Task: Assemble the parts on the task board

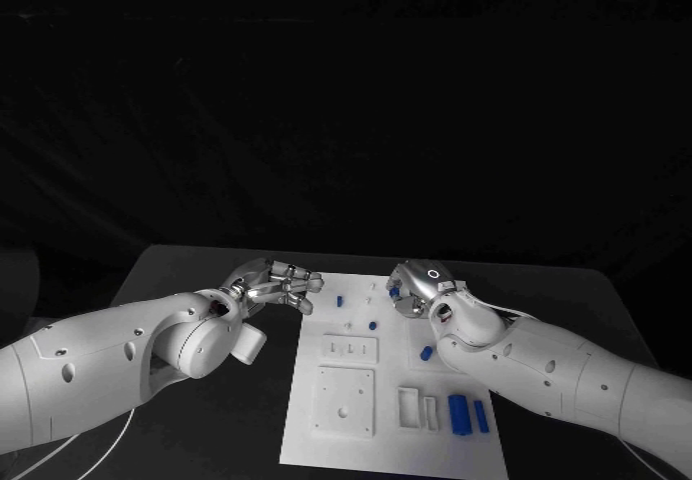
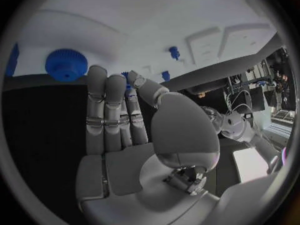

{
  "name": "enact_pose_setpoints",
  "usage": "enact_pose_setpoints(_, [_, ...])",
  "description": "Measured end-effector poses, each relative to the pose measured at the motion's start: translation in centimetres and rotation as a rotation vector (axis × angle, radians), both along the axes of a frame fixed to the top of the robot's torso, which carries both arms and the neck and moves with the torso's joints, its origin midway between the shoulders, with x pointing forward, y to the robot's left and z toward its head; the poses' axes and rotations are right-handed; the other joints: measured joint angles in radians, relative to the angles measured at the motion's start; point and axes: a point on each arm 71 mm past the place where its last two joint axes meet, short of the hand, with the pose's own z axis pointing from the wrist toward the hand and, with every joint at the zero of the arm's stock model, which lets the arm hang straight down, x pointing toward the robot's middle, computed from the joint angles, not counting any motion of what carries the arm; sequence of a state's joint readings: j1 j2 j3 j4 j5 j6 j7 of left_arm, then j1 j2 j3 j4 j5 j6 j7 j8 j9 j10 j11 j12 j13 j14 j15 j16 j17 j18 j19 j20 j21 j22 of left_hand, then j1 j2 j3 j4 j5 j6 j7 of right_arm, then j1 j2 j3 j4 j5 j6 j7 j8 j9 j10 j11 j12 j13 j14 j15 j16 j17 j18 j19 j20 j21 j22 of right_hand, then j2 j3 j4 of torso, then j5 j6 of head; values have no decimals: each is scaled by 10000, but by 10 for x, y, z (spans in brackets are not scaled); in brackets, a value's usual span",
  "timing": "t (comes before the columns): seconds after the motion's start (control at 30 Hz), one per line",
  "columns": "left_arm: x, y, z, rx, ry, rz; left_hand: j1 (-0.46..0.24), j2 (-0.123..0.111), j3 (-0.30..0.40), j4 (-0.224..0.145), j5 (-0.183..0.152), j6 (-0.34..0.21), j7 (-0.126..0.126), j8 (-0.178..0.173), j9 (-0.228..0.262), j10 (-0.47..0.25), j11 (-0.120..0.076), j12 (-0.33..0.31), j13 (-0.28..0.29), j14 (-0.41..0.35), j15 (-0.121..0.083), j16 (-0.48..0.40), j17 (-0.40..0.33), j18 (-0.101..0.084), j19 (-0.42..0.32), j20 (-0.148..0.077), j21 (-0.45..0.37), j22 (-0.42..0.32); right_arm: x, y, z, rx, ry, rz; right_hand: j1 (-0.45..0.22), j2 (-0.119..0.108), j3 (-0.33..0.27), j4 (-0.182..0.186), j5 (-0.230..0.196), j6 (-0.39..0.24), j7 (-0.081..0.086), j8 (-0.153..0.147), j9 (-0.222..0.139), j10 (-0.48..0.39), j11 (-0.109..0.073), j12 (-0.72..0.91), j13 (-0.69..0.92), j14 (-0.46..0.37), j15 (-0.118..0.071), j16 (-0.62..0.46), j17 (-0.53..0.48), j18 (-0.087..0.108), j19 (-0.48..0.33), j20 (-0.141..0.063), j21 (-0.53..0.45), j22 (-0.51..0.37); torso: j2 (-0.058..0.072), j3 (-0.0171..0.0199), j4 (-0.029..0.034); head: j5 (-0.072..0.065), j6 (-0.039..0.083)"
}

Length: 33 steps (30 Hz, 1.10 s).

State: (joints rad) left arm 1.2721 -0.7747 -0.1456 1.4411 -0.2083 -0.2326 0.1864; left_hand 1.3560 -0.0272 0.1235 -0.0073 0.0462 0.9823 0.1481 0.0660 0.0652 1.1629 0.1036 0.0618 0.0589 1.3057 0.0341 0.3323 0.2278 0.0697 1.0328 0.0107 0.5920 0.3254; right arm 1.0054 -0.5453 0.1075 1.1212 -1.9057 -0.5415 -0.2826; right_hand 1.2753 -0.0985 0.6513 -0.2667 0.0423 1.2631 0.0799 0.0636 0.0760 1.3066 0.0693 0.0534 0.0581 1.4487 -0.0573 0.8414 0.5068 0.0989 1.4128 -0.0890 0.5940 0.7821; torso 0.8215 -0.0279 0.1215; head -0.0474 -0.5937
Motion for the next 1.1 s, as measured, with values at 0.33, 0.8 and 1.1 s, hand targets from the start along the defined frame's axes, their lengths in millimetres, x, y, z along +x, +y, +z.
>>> enact_pose_setpoints(0.33, [0,-4,0,8,38,-85,41,40,0,0,0,0,0,0,-1,0,0,0,0,0,0,0,1,0,0,0,0,1,7,18,5,324,-411,-92,1,-1,15,-39,-12,0,0,0,-15,1,1,-4,0,0,1,-21,11,1,1,0,-98,326,29,-13,42,-12,28])
enact_pose_setpoints(0.8, [0,-6,0,41,64,-214,42,40,-27,-28,0,0,0,0,-1,0,0,0,0,0,0,78,2,0,0,0,0,1,14,27,5,386,-541,-199,0,-3,-1,-54,33,-1,1,-1,-18,1,1,39,0,0,2,-33,27,25,93,17,-426,760,86,-45,96,-1,23])
enact_pose_setpoints(1.1, [0,-9,0,43,76,-300,41,40,0,-55,0,0,0,0,-1,1,0,0,0,0,0,123,30,0,0,0,79,21,18,31,4,369,-543,-237,0,-4,-13,-65,33,-2,2,-3,-19,1,1,39,0,0,2,-33,27,40,95,18,-531,854,119,-56,96,-12,30])
